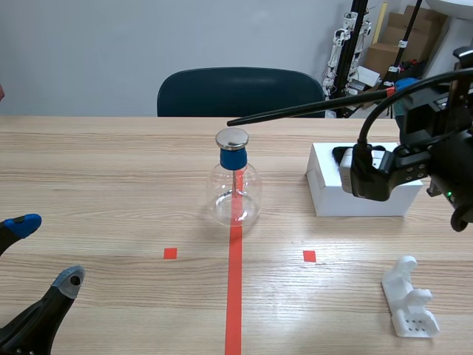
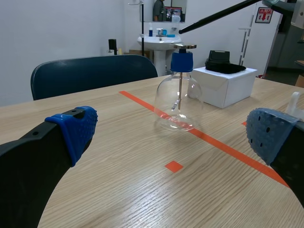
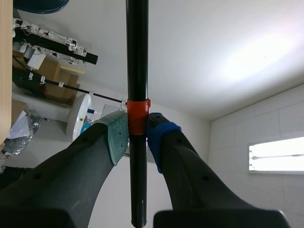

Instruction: Do the electroscope experiment. move the rod toward and away from the electroscope

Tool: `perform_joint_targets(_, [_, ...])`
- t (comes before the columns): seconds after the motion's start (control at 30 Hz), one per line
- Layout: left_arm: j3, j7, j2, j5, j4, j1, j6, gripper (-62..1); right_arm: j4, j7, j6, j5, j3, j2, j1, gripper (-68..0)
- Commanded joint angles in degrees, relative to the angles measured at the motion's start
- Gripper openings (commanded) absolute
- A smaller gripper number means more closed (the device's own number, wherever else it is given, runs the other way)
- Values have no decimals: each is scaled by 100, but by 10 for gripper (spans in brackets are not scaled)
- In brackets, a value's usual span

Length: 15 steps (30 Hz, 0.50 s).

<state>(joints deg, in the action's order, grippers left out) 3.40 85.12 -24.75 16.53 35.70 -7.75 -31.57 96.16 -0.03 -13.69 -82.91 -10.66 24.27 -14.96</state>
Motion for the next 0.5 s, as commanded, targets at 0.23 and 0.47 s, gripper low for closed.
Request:
perform_joint_targets(0.23, [-20,85,-4,-42,63,28,13,14,199,-2,-236,284,61,33,68,-607])
perform_joint_targets(0.47, [-20,83,-4,-42,63,28,13,14,951,44,-302,931,409,33,-295,-607])
